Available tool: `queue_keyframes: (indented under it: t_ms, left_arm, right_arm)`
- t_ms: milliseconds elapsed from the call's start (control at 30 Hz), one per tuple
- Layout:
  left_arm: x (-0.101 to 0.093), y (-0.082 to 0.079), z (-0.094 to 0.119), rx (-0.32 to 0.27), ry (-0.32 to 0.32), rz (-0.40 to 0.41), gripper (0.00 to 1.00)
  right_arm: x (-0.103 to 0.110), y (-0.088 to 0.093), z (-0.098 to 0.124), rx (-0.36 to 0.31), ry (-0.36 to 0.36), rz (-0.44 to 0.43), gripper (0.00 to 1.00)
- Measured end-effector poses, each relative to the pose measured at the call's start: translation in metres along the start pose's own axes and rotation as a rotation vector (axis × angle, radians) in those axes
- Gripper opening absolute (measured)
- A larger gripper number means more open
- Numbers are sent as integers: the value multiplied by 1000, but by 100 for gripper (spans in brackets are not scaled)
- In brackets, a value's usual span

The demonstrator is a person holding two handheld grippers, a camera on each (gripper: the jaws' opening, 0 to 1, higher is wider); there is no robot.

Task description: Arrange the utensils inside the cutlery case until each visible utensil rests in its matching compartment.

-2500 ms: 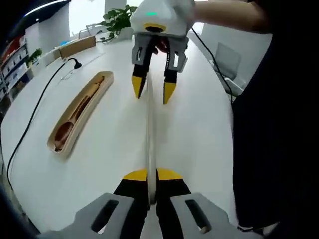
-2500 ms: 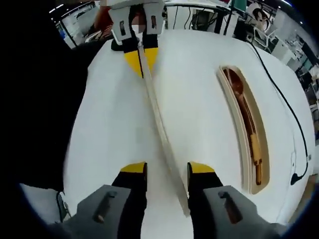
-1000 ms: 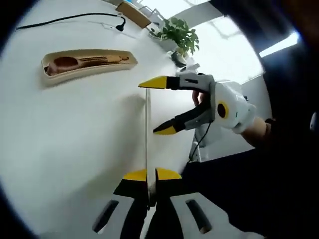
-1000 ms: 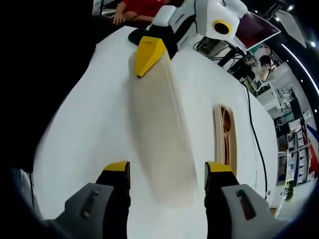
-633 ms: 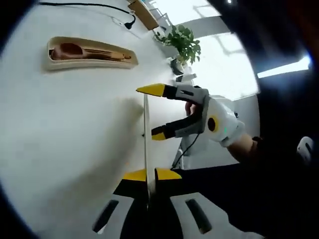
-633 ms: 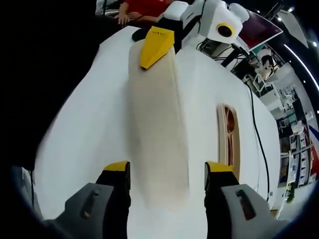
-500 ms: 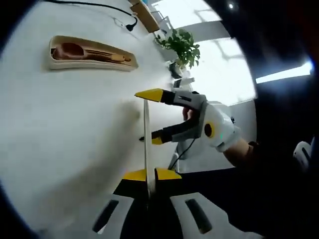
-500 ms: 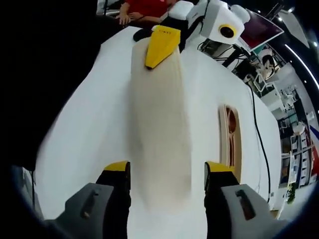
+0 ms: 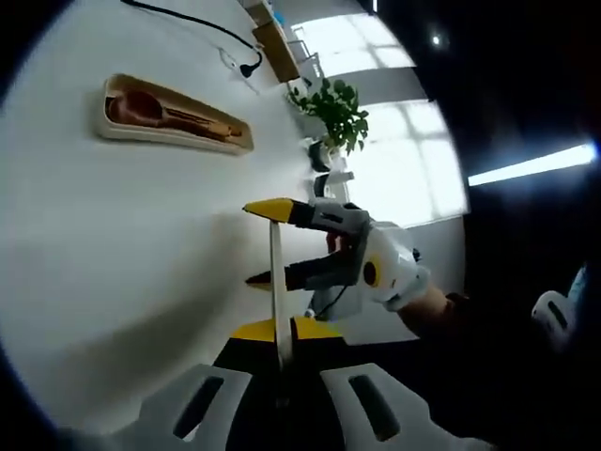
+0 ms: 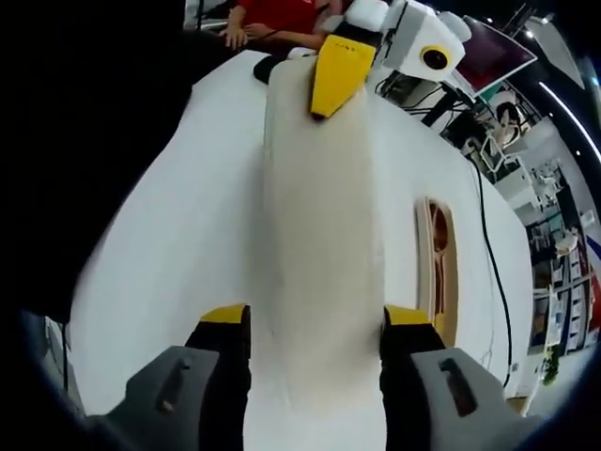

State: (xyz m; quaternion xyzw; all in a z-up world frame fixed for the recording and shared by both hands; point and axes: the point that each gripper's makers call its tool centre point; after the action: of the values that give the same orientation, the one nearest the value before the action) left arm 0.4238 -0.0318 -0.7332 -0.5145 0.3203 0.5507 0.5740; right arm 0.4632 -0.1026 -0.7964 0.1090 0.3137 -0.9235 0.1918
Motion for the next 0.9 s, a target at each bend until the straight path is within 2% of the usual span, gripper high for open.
queue_keyframes:
  t_ms: [67, 333, 400, 467, 533, 600, 633, 700, 900]
  left_arm:
    - [-2, -1, 1, -18, 11, 25, 3]
    - [-4, -11, 5, -109, 27, 71, 3]
    - [-4, -20, 4, -176, 37, 37, 3]
    - [-5, -24, 3, -230, 47, 64, 3]
    - [-3, -28, 1, -287, 29, 40, 3]
    - [-5, -30, 0, -311, 23, 11, 3]
    - [-2, -34, 0, -340, -3, -16, 3]
    - [-3, -33, -1, -345, -11, -23, 3]
    - [-1, -42, 2, -416, -35, -60, 4]
  right_arm:
    - [-2, 0, 1, 2, 12, -5, 44]
    - [1, -6, 2, -10, 28, -78, 42]
    - [0, -5, 3, -5, 41, -105, 42]
    - [1, -3, 3, -1, 43, -126, 42]
    - [2, -3, 4, -5, 48, -164, 42]
    - [1, -4, 6, -9, 56, -179, 42]
    - [0, -4, 7, -9, 59, -197, 42]
    - [-1, -2, 7, -4, 62, -188, 42]
    - [-1, -1, 7, -1, 70, -212, 42]
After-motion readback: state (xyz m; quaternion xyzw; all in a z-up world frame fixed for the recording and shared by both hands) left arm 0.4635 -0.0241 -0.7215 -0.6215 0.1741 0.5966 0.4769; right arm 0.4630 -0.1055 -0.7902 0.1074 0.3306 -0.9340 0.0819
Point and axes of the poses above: the point that each gripper's makers call its tool centre point, and the gripper's own axes: z roughly backward along the fingers, x roughly to its left, y roughly out of its underside, and after that the axes turned 12 degrees about -x, right-handed
